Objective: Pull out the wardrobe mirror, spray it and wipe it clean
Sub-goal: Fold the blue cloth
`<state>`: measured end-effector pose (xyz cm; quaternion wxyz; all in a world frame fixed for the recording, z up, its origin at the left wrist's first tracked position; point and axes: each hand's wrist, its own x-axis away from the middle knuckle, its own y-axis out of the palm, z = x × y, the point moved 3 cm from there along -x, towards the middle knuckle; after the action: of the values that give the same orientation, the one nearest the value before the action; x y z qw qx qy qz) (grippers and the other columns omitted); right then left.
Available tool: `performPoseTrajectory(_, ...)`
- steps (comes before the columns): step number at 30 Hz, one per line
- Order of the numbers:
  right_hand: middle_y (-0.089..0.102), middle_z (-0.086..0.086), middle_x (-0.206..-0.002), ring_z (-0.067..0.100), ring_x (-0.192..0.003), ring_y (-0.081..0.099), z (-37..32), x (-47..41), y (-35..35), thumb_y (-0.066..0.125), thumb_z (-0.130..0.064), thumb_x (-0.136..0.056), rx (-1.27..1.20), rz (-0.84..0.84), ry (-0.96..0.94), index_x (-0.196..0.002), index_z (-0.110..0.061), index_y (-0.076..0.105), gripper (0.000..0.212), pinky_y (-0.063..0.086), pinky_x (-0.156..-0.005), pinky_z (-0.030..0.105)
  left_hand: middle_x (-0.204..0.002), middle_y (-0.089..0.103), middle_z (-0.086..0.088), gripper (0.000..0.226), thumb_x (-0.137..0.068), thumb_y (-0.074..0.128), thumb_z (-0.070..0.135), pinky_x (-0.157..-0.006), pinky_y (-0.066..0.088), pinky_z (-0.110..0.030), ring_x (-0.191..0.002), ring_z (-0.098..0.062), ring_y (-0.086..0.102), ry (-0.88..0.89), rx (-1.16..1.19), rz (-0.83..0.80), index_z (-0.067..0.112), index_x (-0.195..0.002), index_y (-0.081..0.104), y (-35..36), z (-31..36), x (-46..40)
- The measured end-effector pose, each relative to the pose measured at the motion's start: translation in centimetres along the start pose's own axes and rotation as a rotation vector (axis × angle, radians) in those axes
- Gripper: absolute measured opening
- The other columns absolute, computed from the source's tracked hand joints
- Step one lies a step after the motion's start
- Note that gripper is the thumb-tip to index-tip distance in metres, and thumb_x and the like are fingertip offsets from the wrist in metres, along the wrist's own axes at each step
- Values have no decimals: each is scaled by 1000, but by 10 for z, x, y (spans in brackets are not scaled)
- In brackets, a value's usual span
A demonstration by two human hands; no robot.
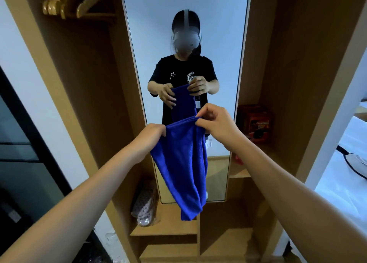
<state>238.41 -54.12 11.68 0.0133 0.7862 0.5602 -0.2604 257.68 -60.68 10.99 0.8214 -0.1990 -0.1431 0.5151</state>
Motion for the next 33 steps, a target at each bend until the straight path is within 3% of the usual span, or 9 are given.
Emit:
performPoseTrajectory(4, 68, 11, -80, 37, -75, 62, 0, -4, 1, 65, -7, -85, -47, 21, 13, -81, -20, 62, 14, 53, -72, 59, -95, 69, -13, 23, -90, 63, 26, -77, 47, -34, -87, -27, 66, 57, 79, -97, 3, -96, 62, 13, 3, 2)
performPoseTrajectory(7, 69, 9, -82, 39, -82, 65, 0, -4, 1, 65, -6, -86, -56, 18, 5, -82, -20, 63, 15, 54, -74, 60, -95, 71, -5, 31, -84, 73, 33, -71, 53, -25, -84, -18, 69, 129, 25, -140, 11, -101, 61, 18, 6, 6)
performPoseTrajectory(9, 69, 10, -87, 36, -82, 65, 2, -5, -1, 65, -5, -87, -64, 29, -1, -86, -19, 64, 13, 55, -73, 54, -95, 73, 1, 23, -88, 68, 32, -69, 56, -23, -82, -14, 71, 148, -7, -168, 19, -107, 65, 19, 12, 7)
performPoseTrajectory(12, 69, 9, -97, 22, -89, 66, 9, -4, -6, 66, -3, -88, -121, 96, -11, -95, -17, 65, 15, 55, -76, 33, -89, 75, 0, 14, -91, 65, 27, -65, 57, -22, -77, -14, 72, 165, 12, -178, 19, -100, 71, 18, 28, 10)
performPoseTrajectory(19, 66, 8, -112, 17, -102, 63, 43, 14, 2, 69, -14, -88, -175, 93, 88, -114, -13, 58, 28, 51, -85, 22, -91, 74, -16, 14, -88, 70, 14, -78, 57, -38, -81, -26, 71, 39, 256, 66, 2, -96, 70, 21, 57, 8)
performPoseTrajectory(24, 67, -4, -112, 14, -103, 63, 62, 40, 18, 54, -45, -92, -163, -89, 203, -115, -28, 60, 29, 50, -83, 27, -86, 68, -9, 6, -87, 69, 6, -62, 57, -28, -76, -19, 68, -35, 485, 225, 6, -88, 63, 7, 72, 9)
performPoseTrajectory(27, 59, -5, -127, 2, -104, 58, 78, 58, 23, 58, -32, -93, -230, -215, 286, -124, -28, 54, 32, 49, -78, 14, -89, 67, -9, 18, -87, 68, 2, -56, 57, -25, -76, -18, 68, -40, 628, 295, 3, -103, 60, -4, 78, 10)
performPoseTrajectory(31, 51, -11, -136, 12, -122, 53, 109, 76, 22, 77, -36, -79, -333, -318, 445, -136, -34, 46, 65, 51, -96, 47, -98, 64, -14, 25, -86, 67, -1, -58, 59, -30, -83, -22, 68, -30, 765, 381, 5, -107, 53, -17, 85, 9)
performPoseTrajectory(33, 51, -9, -135, 18, -123, 53, 122, 83, 22, 78, -19, -78, -373, -335, 531, -134, -36, 48, 65, 50, -95, 51, -101, 63, -15, 28, -87, 66, -2, -61, 60, -32, -84, -23, 68, -21, 827, 414, 6, -108, 50, -21, 90, 9)
